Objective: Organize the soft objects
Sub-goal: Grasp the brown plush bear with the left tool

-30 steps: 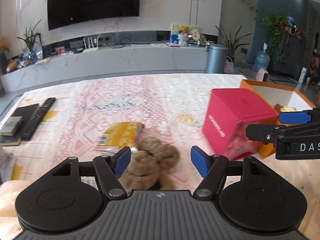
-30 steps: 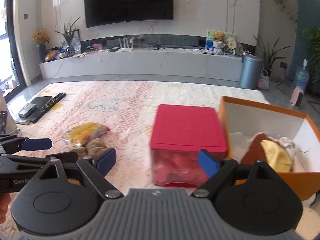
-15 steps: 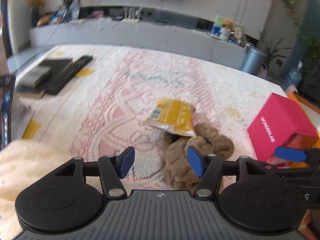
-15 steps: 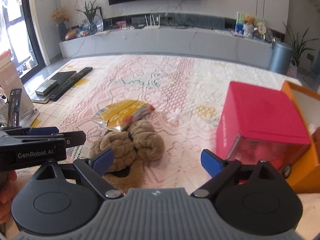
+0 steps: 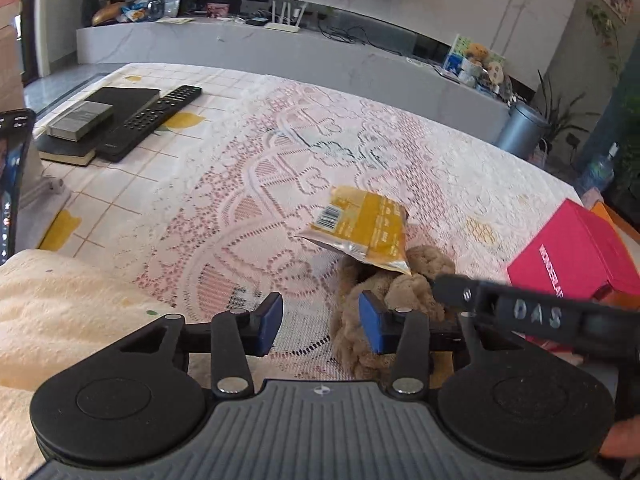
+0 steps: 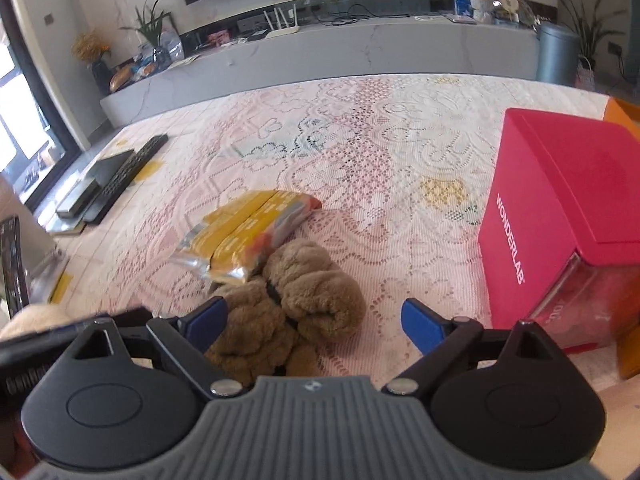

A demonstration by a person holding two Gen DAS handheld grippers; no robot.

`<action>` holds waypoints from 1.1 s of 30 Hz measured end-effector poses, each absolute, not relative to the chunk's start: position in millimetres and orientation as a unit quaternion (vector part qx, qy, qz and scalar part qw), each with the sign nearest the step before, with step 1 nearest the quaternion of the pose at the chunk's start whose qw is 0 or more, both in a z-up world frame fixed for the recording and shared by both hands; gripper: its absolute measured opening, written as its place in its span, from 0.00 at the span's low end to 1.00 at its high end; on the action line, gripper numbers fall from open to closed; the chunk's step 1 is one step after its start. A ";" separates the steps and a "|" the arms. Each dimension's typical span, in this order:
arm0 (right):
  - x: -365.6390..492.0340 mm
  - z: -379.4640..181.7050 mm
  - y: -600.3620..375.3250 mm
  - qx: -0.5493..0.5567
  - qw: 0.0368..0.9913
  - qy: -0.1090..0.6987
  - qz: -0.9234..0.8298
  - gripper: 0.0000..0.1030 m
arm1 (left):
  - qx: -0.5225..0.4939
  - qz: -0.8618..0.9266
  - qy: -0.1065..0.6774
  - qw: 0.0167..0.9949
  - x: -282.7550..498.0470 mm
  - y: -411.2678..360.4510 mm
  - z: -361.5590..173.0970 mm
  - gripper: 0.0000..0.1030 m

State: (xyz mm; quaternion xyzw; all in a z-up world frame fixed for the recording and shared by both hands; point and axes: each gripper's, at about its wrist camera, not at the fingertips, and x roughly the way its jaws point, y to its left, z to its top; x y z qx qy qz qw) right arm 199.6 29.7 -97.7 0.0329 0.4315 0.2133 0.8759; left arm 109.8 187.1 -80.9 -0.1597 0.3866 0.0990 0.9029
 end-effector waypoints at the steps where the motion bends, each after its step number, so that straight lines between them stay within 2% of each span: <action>1: 203.3 -97.8 30.5 0.035 0.875 0.432 0.214 0.87 | -0.158 0.096 0.389 0.902 111.2 186.0 -81.9 0.50; 5: 212.1 -99.2 36.1 0.031 0.872 0.436 0.219 0.77 | -0.168 0.074 0.392 0.901 114.3 185.2 -84.9 0.50; 7: 211.9 -99.1 36.1 0.027 0.874 0.433 0.221 0.73 | -0.176 0.046 0.381 0.907 114.3 183.2 -83.9 0.59; 9: 210.9 -98.9 33.7 0.020 0.878 0.427 0.216 0.58 | -0.177 0.026 0.376 0.909 115.7 179.8 -84.2 0.66; 11: 212.0 -99.0 26.8 0.026 0.878 0.428 0.212 0.49 | -0.179 0.009 0.376 0.909 119.4 175.1 -85.4 0.69; 15: 217.1 -100.9 13.3 0.032 0.881 0.427 0.199 0.38 | -0.163 -0.014 0.401 0.901 132.9 165.0 -93.5 0.74; 22: 220.2 -105.6 13.1 0.025 0.877 0.431 0.211 0.36 | -0.098 -0.011 0.454 0.885 158.1 142.6 -109.5 0.84; 27: 218.5 -107.9 15.9 0.015 0.877 0.429 0.215 0.36 | -0.119 0.018 0.472 0.873 167.9 149.4 -120.3 0.84; 29: 218.4 -108.6 15.7 0.016 0.877 0.430 0.214 0.36 | -0.116 0.022 0.469 0.875 167.6 149.0 -119.2 0.82; 33: 217.5 -107.6 16.2 0.012 0.878 0.429 0.213 0.36 | -0.116 0.022 0.463 0.879 163.4 148.6 -116.9 0.66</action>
